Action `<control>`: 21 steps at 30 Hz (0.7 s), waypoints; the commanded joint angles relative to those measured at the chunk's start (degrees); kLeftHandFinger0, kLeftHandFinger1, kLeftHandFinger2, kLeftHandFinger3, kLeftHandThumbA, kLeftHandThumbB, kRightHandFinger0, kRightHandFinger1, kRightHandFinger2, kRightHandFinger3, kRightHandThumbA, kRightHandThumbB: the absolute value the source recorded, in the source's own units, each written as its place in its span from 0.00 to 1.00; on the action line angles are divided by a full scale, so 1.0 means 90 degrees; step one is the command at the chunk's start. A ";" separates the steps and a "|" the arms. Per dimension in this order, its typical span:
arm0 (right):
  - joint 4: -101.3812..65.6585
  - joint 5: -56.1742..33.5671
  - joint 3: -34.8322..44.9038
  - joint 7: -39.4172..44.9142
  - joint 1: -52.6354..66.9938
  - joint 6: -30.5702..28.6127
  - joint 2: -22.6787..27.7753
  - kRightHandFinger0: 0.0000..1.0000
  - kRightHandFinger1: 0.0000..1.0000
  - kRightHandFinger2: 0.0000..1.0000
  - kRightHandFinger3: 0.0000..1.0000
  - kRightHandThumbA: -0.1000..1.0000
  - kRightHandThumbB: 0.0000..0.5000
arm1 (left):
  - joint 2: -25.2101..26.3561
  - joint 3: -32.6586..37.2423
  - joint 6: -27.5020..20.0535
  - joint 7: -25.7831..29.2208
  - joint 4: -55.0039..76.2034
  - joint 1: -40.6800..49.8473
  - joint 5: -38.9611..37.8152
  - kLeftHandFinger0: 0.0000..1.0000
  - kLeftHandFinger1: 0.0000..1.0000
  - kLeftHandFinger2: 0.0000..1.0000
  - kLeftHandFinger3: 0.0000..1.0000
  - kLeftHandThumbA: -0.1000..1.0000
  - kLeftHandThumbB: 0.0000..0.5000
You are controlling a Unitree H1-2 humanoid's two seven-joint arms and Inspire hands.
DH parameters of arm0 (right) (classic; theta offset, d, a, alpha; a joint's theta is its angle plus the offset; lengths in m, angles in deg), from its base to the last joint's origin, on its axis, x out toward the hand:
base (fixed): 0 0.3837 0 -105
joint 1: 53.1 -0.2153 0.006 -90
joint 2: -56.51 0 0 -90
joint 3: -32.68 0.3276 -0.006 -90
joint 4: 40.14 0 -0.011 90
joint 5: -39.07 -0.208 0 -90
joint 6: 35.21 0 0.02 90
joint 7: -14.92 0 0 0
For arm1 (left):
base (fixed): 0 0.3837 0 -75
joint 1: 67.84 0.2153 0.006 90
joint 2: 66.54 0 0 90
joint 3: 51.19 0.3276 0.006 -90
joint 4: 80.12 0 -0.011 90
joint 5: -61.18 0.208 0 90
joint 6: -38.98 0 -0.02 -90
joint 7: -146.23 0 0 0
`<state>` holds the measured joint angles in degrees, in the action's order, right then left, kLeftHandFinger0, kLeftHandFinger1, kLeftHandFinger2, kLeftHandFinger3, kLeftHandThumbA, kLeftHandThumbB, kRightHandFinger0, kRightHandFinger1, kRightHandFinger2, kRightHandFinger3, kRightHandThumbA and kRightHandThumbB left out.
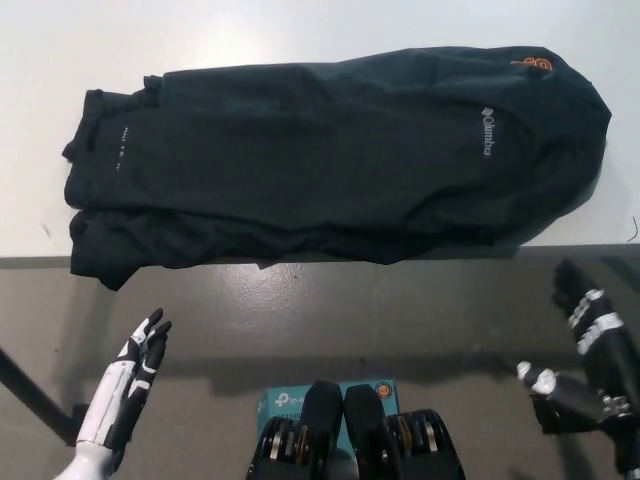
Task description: The robot grabs the right edges of the black jacket on the table, and folds it in half
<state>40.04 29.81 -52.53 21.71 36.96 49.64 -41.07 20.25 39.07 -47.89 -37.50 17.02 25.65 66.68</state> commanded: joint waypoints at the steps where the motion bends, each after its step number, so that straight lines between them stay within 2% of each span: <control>1: -0.1386 -0.3141 0.1006 -0.0614 -0.0869 0.1008 0.0061 1.00 1.00 1.00 1.00 1.00 0.34 | 0.0049 -0.0059 -0.0164 -0.0053 0.0113 0.0052 -0.0091 1.00 1.00 1.00 1.00 0.99 0.06; 4: -0.1404 -0.3159 0.1061 -0.0584 -0.0881 0.1085 0.0030 1.00 1.00 1.00 1.00 1.00 0.35 | 0.0049 -0.0060 -0.0166 -0.0052 0.0113 0.0055 -0.0093 1.00 1.00 1.00 1.00 0.99 0.06; 6: -0.1220 -0.3695 0.1496 -0.1056 -0.1733 0.1572 0.0229 1.00 1.00 1.00 1.00 1.00 0.54 | 0.0017 -0.0081 -0.0211 -0.0019 0.0085 0.0065 -0.0113 1.00 1.00 1.00 1.00 1.00 0.07; 11: -0.0966 -0.4093 0.1737 -0.1104 -0.2119 0.1834 0.0186 1.00 1.00 1.00 1.00 1.00 0.54 | 0.0039 -0.0093 -0.0241 -0.0009 0.0079 0.0088 -0.0085 1.00 1.00 1.00 1.00 1.00 0.07; 14: 0.0116 -0.4596 0.2082 -0.0966 -0.2733 0.2082 0.0135 1.00 1.00 1.00 1.00 1.00 0.60 | 0.0043 -0.0102 -0.0199 0.0008 0.0104 0.0092 -0.0054 1.00 1.00 1.00 1.00 1.00 0.07; 18: 0.0227 -0.4593 0.2194 -0.0930 -0.2834 0.2215 0.0087 1.00 1.00 1.00 1.00 1.00 0.61 | 0.0041 -0.0102 -0.0193 0.0017 0.0090 0.0075 -0.0040 1.00 1.00 1.00 1.00 1.00 0.07; 19: 0.0688 -0.4889 0.2342 -0.0865 -0.3020 0.2339 0.0025 1.00 1.00 1.00 1.00 1.00 0.59 | 0.0046 -0.0104 -0.0200 0.0019 0.0089 0.0076 -0.0032 1.00 1.00 1.00 1.00 1.00 0.07; 21: 0.1243 -0.5046 0.2462 -0.0703 -0.3244 0.2440 -0.0008 1.00 1.00 1.00 1.00 1.00 0.63 | 0.0044 -0.0139 -0.0210 0.0016 0.0092 0.0083 -0.0090 1.00 1.00 1.00 1.00 1.00 0.08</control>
<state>42.80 6.76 -37.82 17.83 18.09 61.53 -40.77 20.12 38.94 -47.84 -37.50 16.23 25.87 66.61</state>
